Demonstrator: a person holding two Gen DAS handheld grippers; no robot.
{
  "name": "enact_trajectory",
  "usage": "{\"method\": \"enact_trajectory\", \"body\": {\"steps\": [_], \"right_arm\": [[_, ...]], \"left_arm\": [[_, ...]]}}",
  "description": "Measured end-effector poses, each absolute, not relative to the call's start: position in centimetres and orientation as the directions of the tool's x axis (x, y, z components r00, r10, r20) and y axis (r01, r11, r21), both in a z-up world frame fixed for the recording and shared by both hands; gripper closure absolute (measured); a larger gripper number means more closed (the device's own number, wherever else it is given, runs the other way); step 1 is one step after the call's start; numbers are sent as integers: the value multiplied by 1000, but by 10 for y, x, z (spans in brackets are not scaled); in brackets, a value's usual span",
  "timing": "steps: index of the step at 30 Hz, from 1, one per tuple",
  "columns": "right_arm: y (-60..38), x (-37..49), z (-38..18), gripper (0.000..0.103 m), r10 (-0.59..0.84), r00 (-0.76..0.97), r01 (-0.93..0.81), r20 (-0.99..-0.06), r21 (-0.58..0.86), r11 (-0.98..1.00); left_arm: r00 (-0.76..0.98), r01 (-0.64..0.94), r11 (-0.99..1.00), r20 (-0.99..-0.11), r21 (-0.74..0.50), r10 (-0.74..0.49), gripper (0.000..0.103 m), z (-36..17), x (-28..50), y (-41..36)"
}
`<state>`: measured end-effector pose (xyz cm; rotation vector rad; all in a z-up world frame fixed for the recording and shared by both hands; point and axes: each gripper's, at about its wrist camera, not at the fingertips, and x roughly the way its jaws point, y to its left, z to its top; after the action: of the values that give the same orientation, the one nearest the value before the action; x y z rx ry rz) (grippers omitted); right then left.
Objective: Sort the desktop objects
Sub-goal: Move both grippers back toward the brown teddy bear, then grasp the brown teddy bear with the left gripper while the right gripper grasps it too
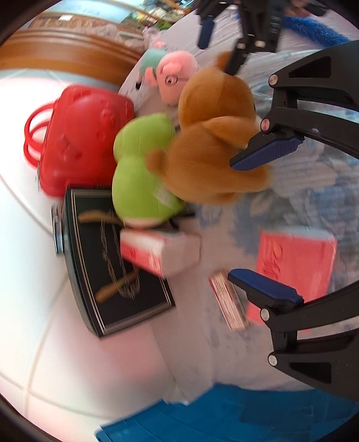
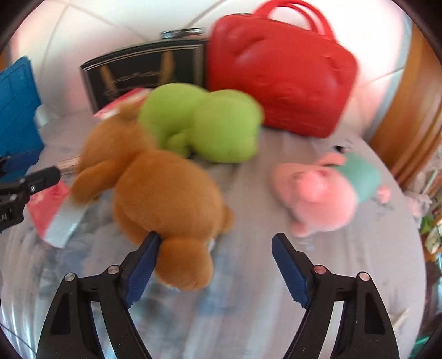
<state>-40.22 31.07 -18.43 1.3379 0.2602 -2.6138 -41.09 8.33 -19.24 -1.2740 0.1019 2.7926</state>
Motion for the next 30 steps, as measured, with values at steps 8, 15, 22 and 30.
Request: {"method": "enact_trajectory", "body": {"steps": [8,15,22,30], "right_arm": [[328,-396,-178,20,-132,-573,236,-809,-9,-972],[311,-390,-179,0,-241,-534,272,-811,106,-957],[305,-403,-195,0,-247,-492,261,-835,129,-957],[299,-425,-210,1,-293,-479,275,-827,175,-945]], "left_arm": [[-610,-148,-989,-789,26,70,30,-204,-403,109],[-579,-162,-986,-812,34,67,30,-219,-396,117],[-553,-178,-984,-829,20,83,30,-236,-412,122],[-571,-215,-977,-811,-6,131,47,-240,-427,123]]}}
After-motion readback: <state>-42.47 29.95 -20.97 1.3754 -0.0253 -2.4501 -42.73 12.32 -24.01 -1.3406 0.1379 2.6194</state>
